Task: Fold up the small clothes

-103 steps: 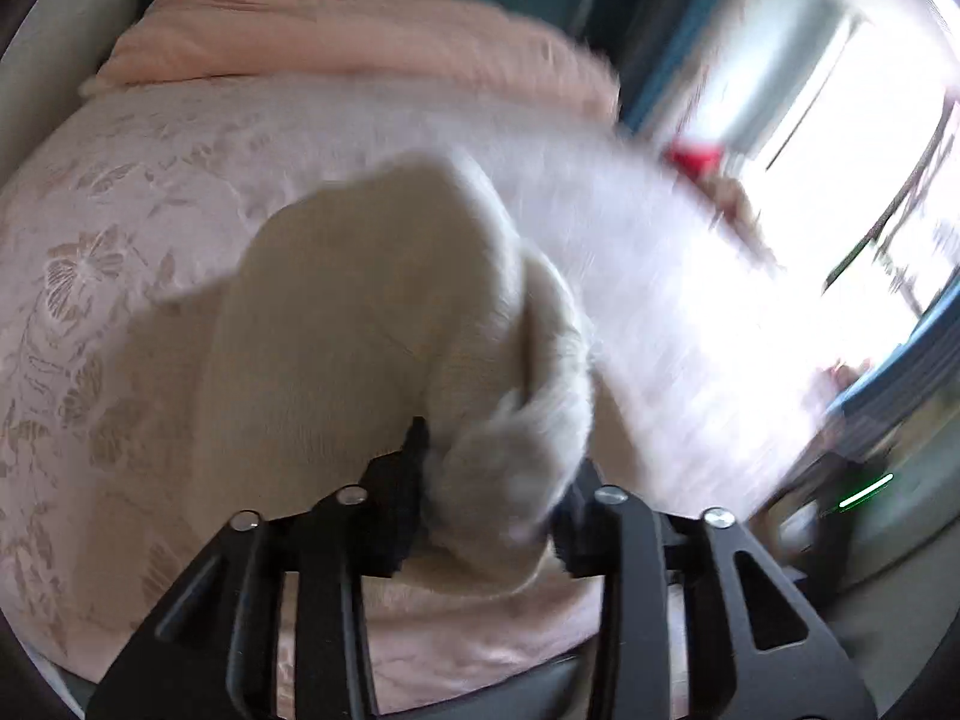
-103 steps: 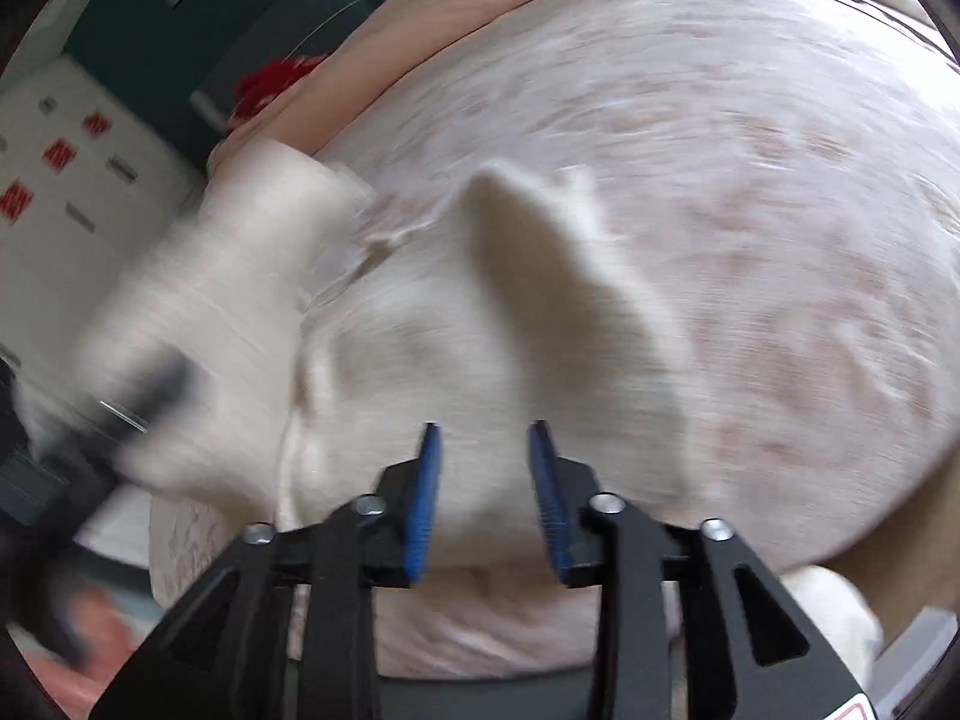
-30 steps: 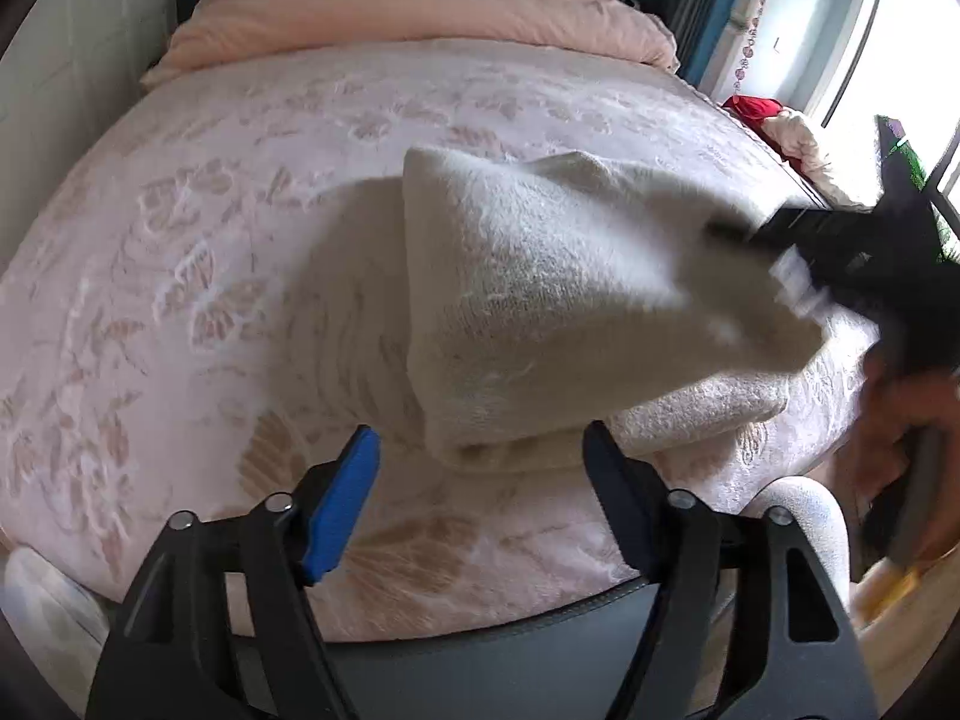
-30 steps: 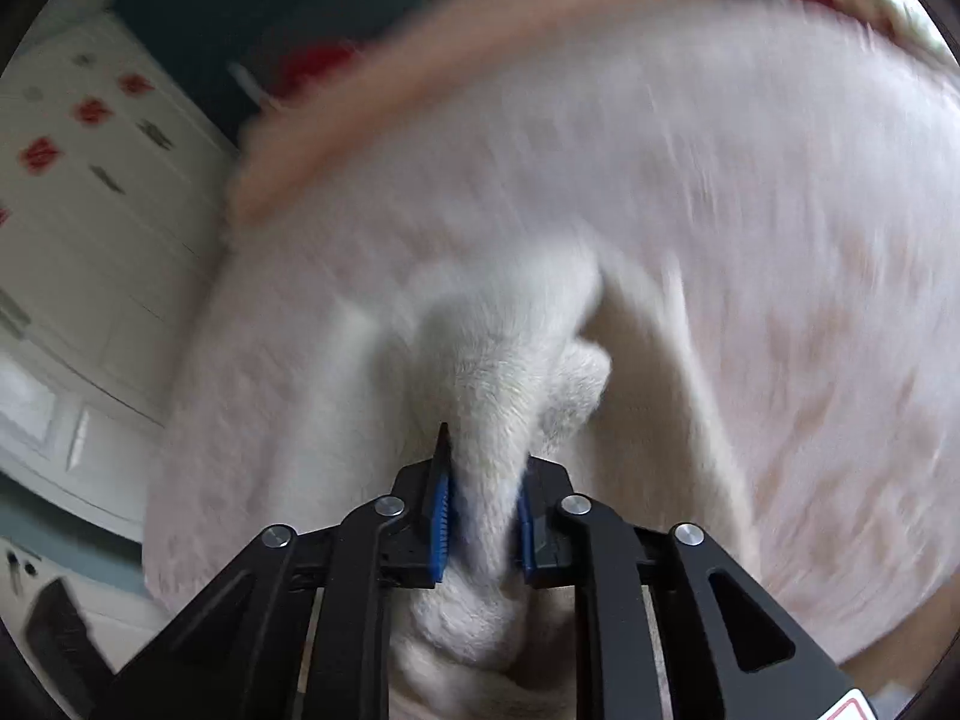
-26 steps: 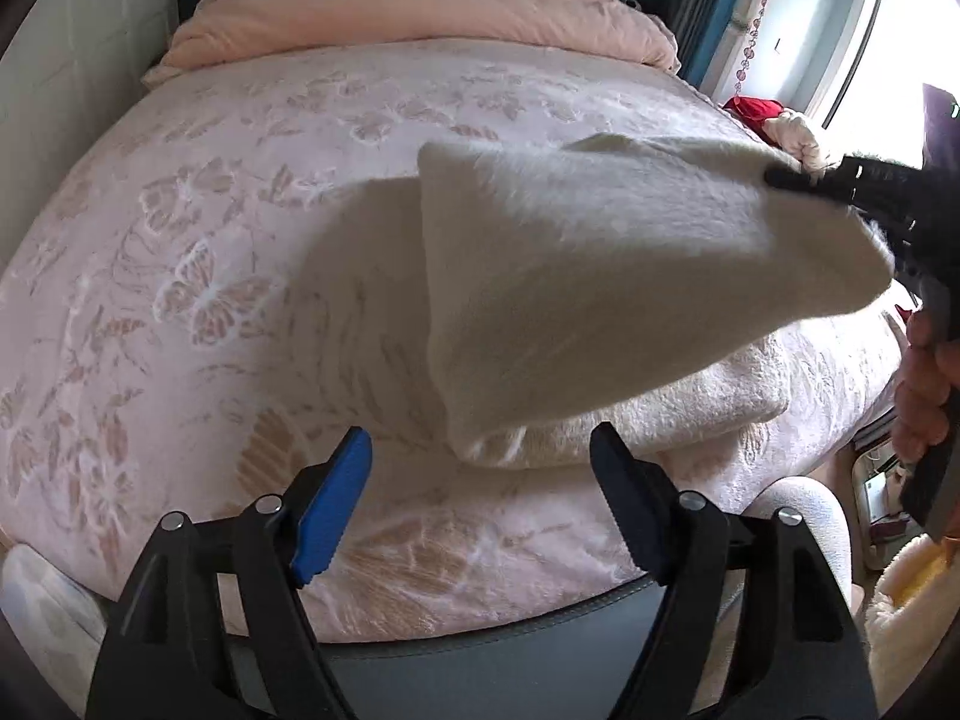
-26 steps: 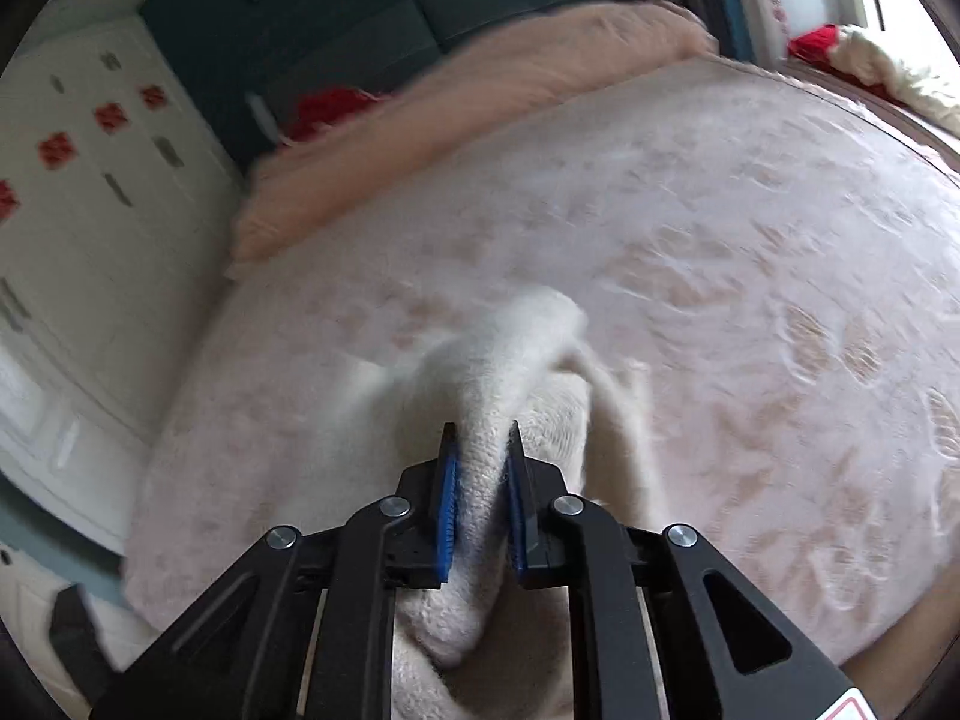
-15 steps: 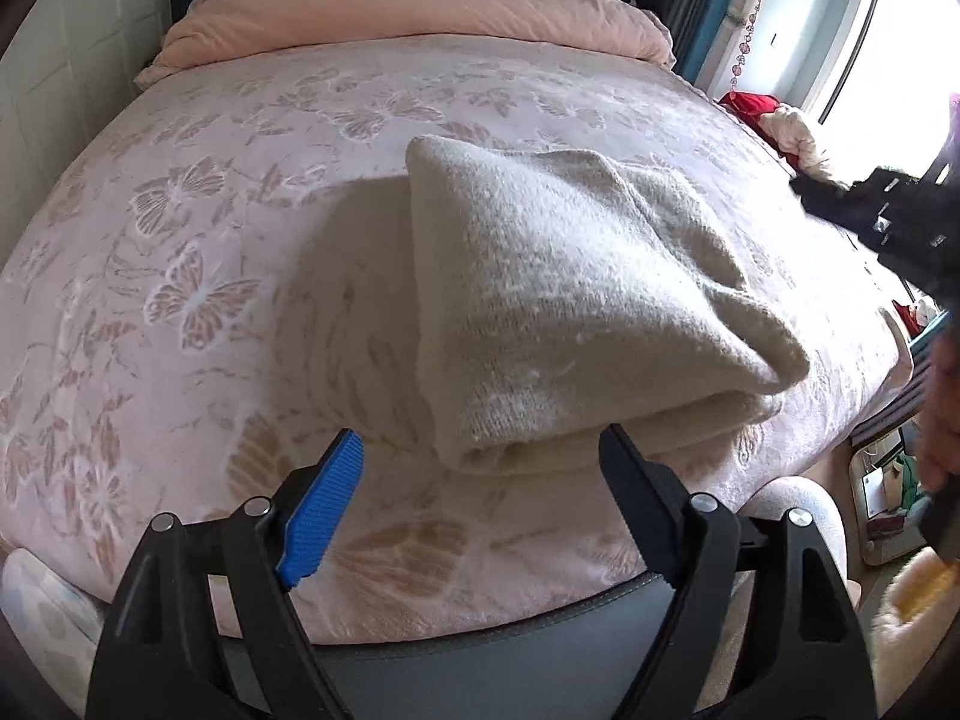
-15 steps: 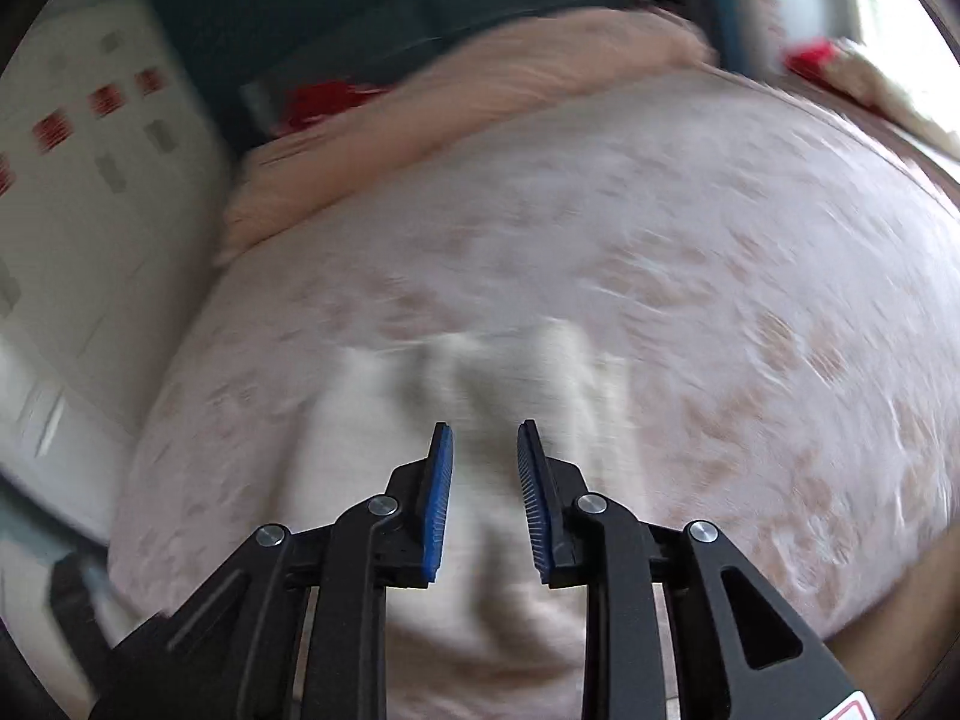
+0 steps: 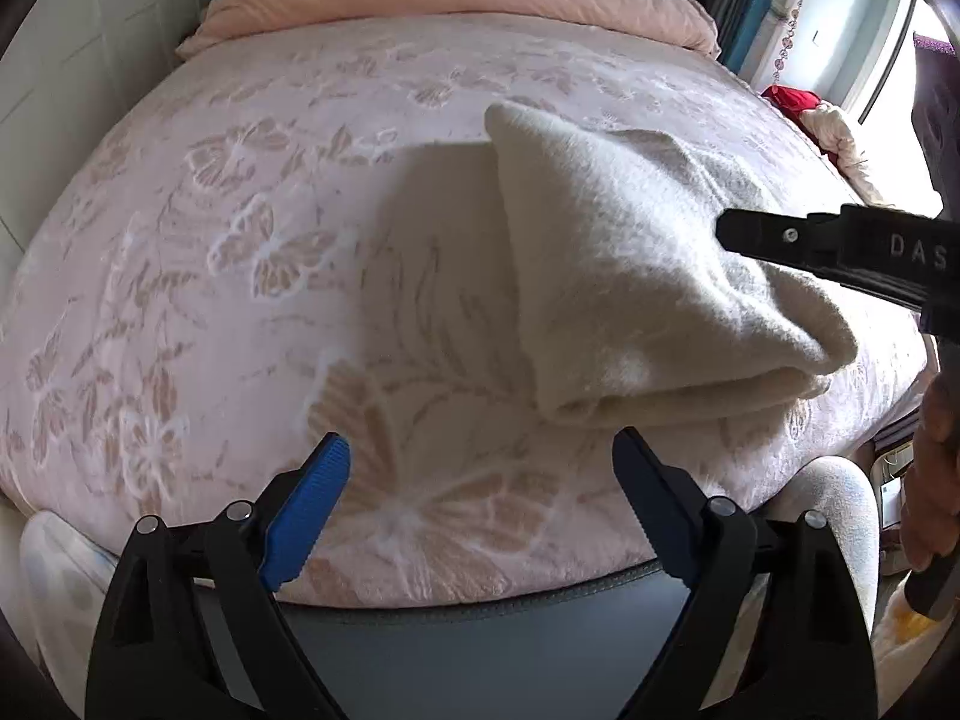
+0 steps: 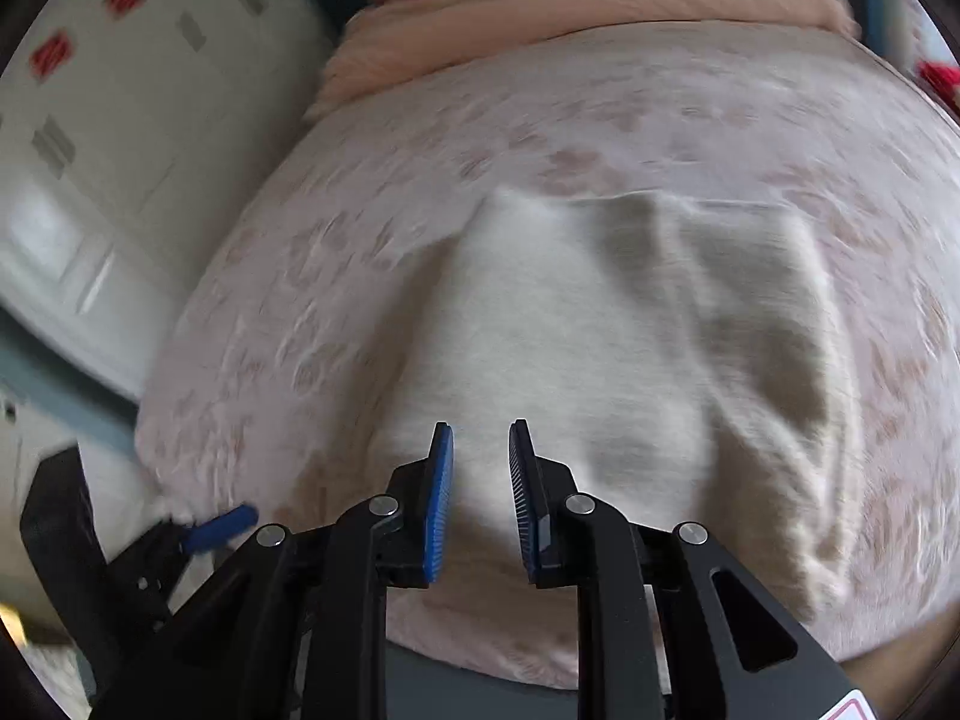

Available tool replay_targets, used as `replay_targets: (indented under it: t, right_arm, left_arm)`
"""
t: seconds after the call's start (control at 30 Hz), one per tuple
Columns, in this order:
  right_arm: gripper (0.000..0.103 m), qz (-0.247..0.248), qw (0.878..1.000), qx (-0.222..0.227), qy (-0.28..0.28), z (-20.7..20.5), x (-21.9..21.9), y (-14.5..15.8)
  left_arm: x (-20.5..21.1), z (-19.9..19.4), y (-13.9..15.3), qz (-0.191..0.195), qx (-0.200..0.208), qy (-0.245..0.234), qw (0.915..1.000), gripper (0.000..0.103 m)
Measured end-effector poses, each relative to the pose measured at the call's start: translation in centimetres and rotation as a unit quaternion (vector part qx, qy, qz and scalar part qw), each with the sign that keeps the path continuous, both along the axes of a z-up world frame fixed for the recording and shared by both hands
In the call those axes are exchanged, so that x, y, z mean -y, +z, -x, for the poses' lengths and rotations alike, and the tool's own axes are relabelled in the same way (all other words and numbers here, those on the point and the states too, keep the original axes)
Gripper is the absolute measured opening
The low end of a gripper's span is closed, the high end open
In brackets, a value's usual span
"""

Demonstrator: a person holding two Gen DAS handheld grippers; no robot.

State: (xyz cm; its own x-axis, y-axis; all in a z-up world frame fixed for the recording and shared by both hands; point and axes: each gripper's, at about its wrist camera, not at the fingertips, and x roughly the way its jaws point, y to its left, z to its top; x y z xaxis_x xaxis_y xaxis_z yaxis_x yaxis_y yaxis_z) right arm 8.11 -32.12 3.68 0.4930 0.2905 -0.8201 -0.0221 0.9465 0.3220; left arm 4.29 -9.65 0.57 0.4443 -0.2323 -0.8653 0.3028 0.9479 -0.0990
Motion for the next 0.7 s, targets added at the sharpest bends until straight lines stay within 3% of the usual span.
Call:
replay_targets:
  t: [0.1,0.2,0.27,0.33,0.4,0.47,0.5,0.53,0.6,0.67,0.7]
  right_arm:
    - [0.017,0.066,0.994,-0.066,0.053,-1.2,-3.2,-6.0]
    - [0.017,0.069,0.996,-0.038,0.045,-0.6,-3.1,-2.7]
    - [0.016,0.045,0.999,0.019,0.002,-0.3,-0.2,1.5]
    - [0.016,0.059,0.997,0.034,-0.042,0.2,3.0,2.2]
    - [0.016,0.084,0.991,0.011,-0.103,0.1,7.8,0.5]
    - [0.007,0.131,0.980,-0.063,-0.138,-0.1,12.0,-5.0]
    - [0.007,0.104,0.983,-0.056,-0.138,0.6,13.3,-6.0]
    - [0.007,0.067,0.986,-0.039,-0.148,1.5,14.2,-4.9]
    - [0.018,0.029,0.984,-0.026,-0.172,2.5,14.9,-2.5]
    - [0.047,0.015,0.982,0.001,-0.189,3.6,14.8,-0.6]
    - [0.051,0.007,0.982,0.006,-0.188,3.5,14.2,-0.1]
  left_arm:
    - [0.3,0.1,0.1,-0.006,0.004,-0.003,1.0000,0.087]
    - [0.2,0.3,1.0,-0.003,0.015,-0.008,0.9999,0.088]
    - [-0.1,0.3,1.4,0.000,0.022,-0.006,0.9997,0.089]
    - [-0.1,0.1,1.4,0.003,0.022,-0.004,0.9997,0.089]
    - [0.2,-0.1,1.3,0.004,0.016,-0.003,0.9999,0.089]
    - [0.7,0.0,1.5,0.010,0.016,-0.007,0.9998,0.089]
    - [1.0,0.0,1.6,0.012,0.018,-0.010,0.9997,0.089]
    - [1.4,0.0,1.9,0.014,0.020,-0.018,0.9995,0.089]
    - [2.2,-0.1,2.5,0.022,0.029,-0.032,0.9988,0.090]
    - [2.8,-0.5,2.8,0.035,0.028,-0.034,0.9984,0.092]
    - [3.3,-1.1,2.9,0.051,0.021,-0.035,0.9978,0.092]
